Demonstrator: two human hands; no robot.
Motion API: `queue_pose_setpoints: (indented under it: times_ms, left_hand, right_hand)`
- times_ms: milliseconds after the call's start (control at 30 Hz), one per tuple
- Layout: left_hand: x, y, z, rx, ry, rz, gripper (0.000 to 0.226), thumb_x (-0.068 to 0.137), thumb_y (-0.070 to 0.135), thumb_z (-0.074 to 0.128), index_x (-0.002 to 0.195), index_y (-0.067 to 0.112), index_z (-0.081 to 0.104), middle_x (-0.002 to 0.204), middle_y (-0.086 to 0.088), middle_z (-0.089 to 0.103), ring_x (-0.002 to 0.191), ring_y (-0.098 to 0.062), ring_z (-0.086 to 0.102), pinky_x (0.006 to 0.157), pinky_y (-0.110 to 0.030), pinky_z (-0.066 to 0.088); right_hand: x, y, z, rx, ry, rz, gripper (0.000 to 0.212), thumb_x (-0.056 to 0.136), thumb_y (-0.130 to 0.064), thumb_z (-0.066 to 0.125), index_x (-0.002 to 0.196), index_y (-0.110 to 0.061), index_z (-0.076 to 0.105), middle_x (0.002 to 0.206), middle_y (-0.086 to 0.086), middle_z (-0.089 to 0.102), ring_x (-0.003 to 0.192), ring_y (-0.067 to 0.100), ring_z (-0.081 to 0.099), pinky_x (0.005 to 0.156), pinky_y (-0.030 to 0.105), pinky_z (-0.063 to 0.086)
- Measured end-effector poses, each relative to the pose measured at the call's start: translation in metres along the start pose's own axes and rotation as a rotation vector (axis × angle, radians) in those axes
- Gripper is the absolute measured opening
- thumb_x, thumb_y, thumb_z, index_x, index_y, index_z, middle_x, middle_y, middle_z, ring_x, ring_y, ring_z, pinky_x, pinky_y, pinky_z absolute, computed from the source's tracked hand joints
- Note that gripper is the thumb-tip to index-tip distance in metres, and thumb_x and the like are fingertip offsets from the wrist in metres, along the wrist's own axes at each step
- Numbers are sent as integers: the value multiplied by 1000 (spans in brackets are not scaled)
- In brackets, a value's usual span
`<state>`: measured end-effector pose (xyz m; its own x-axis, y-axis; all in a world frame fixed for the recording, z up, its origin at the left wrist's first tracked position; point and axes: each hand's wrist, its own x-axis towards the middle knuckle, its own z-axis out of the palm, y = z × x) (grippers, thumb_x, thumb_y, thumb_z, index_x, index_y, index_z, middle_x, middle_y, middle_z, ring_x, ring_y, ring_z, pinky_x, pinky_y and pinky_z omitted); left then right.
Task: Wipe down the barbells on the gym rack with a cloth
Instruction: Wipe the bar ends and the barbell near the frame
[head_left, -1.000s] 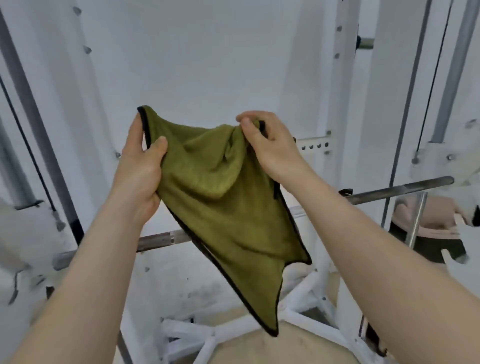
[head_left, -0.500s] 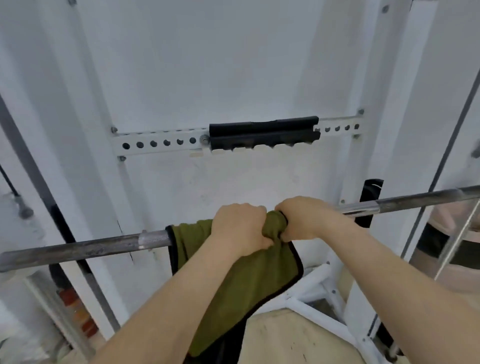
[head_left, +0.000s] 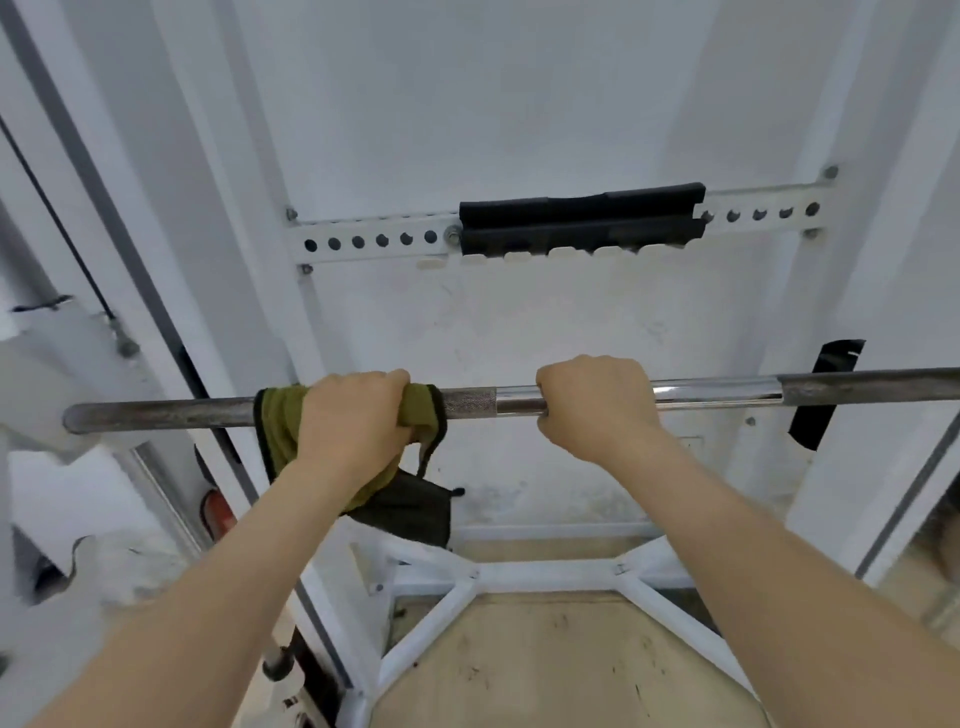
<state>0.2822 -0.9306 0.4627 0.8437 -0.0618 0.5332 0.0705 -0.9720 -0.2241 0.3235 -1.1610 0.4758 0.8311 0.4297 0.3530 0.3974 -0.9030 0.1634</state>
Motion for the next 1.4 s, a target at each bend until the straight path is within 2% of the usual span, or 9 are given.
queue_pose_setpoints:
  times_ms: [200,367,433,634,800,1000,1134,1234,1400]
  left_hand:
    - [34,115,-20,-55,-132,109,8,77,29,57,81,23,52,68,5,48,60,-21,43,56,-28,33]
    - [52,90,-30,-294,-537,126,23,76,47,62,71,25,57,71,4,57,64,-17,54,57,-27,38]
    - [47,73,-26,-279,-485,99,21,76,47,60,72,26,59,70,5,59,64,-15,55,54,-26,38]
    - [-1,-21,7,-51,7,26,35,90,48,52,68,20,50,56,4,53,49,-20,49,47,-25,27]
    - [3,-4,3,-79,-40,-50,18,73,33,65,70,21,52,60,5,52,55,-21,51,47,-25,23]
    - [24,92,-11,-64,-36,134,13,84,27,53,78,24,43,60,6,37,58,-22,43,47,-27,16]
    - [17,56,-7,-54,-63,201,22,87,29,55,78,20,37,54,6,29,51,-19,42,46,-26,17]
    - [7,15,-5,-40,-26,192,39,66,23,74,60,21,36,46,10,15,39,-14,33,45,-21,15]
    - [-13,-68,12,-2,-38,86,19,93,20,46,75,19,40,66,4,40,63,-17,43,64,-29,30]
  right_hand:
    - [2,3,0,2,-8,-7,23,82,-16,52,64,-20,39,62,-3,38,59,22,44,59,29,35]
    - [0,7,2,13,-21,-33,21,81,-15,52,64,-20,42,63,-3,41,61,22,44,56,27,31]
    - [0,9,5,5,11,-29,15,82,-18,54,69,-19,45,68,0,48,62,24,45,55,27,29]
    - [1,3,0,24,-30,23,5,82,-23,56,81,-22,51,73,-1,47,68,27,49,61,29,34]
    - [3,-9,-3,3,-52,78,10,86,-26,56,81,-23,47,72,0,43,68,26,47,62,28,36]
    - [1,-15,-11,-19,-115,138,6,82,-16,54,82,-20,51,88,1,62,68,24,48,63,28,35]
    - [2,-43,-24,53,-166,89,27,80,-22,57,105,-20,49,96,-1,46,92,23,48,79,40,33]
    - [13,-94,-37,108,-132,-51,47,78,-24,59,122,-20,43,112,1,49,104,23,49,89,47,35]
    - [45,-174,-34,243,-137,-193,65,82,-27,56,140,-21,27,112,5,54,98,28,56,70,36,39]
